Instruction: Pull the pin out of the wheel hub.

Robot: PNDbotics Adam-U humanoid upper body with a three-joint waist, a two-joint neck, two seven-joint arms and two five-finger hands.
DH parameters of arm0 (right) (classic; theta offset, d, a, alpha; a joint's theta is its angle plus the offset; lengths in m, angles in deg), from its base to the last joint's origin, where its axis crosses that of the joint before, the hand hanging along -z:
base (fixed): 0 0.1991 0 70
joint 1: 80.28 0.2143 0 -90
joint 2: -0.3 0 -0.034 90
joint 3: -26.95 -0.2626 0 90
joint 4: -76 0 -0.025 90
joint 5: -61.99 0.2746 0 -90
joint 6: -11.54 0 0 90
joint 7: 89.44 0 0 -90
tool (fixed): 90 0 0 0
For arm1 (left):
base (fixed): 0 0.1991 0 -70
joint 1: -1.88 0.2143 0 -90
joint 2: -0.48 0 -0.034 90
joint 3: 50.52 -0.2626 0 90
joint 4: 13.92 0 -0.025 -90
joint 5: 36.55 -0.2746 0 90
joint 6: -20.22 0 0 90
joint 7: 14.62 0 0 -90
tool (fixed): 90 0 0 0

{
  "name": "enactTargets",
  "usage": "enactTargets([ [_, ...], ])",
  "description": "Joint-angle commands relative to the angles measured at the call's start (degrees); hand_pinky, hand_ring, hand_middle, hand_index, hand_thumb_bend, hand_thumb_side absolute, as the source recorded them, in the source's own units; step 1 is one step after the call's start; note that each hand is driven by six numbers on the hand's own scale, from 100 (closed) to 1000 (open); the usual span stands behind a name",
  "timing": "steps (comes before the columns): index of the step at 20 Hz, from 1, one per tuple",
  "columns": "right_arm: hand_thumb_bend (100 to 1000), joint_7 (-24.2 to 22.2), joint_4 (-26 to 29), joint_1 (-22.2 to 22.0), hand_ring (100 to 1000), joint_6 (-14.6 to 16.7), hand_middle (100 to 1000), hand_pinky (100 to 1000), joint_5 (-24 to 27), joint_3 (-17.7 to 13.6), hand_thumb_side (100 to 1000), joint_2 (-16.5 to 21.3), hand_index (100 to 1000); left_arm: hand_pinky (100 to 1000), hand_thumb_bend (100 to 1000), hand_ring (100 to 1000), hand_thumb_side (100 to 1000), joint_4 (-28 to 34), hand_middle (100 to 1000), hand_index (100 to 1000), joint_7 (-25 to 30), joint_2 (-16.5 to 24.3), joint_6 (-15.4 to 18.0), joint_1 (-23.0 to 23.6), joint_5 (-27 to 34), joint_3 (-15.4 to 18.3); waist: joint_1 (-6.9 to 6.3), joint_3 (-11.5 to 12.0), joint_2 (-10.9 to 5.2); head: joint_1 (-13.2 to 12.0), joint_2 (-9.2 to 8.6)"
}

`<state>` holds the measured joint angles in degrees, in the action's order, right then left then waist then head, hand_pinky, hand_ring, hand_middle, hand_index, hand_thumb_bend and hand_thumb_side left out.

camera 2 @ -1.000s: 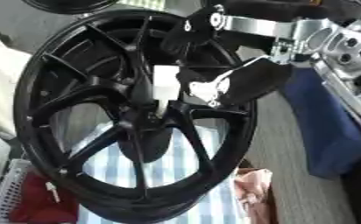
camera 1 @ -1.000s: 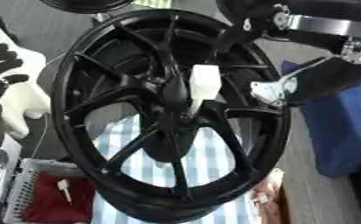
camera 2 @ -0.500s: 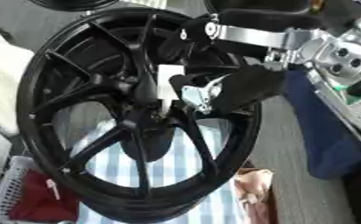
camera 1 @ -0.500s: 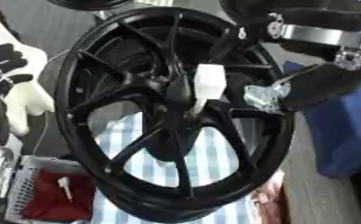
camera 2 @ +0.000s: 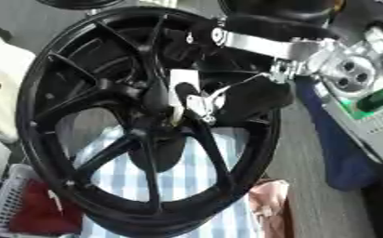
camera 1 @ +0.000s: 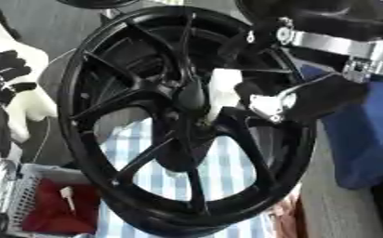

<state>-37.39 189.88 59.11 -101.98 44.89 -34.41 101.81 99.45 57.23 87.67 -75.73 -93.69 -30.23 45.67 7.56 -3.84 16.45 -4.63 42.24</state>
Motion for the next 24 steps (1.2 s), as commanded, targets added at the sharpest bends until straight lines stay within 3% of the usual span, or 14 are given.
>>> enactTargets([
  [1,100,-0.19,0.72,0.75,972,-0.82,828,922,-1.56,-0.19,509,0.66,906,649,114,719,813,1.22,636,732,-0.04,1.12,0.0,-0.57,-0.37,0.1,-0.26,0.06,-0.55,0.2,-0.54],
  [4,100,-0.61,0.72,0.47,975,-1.32,832,925,-3.19,-0.15,509,0.54,912,649,114,719,815,1.22,636,732,-0.02,1.06,-0.03,-0.69,-0.44,0.04,-0.17,0.32,-0.19,0.42,-0.69],
  [9,100,-2.14,0.72,0.06,984,-2.04,838,931,-4.02,0.06,640,0.38,920,649,112,719,821,1.22,636,732,-0.1,0.91,-0.17,-0.75,-0.54,0.01,0.0,0.65,0.47,0.55,-0.72],
  [13,100,-2.43,0.72,-0.08,986,-2.29,838,933,-4.83,-0.31,575,0.62,924,649,112,718,823,1.22,635,731,-0.04,0.75,-0.2,-0.9,-0.57,-0.14,0.1,0.77,0.86,0.68,-0.78],
  [14,100,-2.14,0.72,-0.13,989,-2.47,836,934,-5.48,-0.51,504,0.7,925,649,112,718,827,1.22,635,731,0.03,0.64,-0.24,-0.91,-0.57,-0.22,0.13,0.82,0.99,0.71,-1.0],
  [24,100,-3.46,0.68,-0.58,991,-2.1,835,936,-8.84,-0.38,526,0.65,927,650,107,718,835,1.22,633,731,0.2,0.54,-0.33,-1.19,-0.74,-0.44,0.29,1.58,2.35,1.27,-1.56],
])
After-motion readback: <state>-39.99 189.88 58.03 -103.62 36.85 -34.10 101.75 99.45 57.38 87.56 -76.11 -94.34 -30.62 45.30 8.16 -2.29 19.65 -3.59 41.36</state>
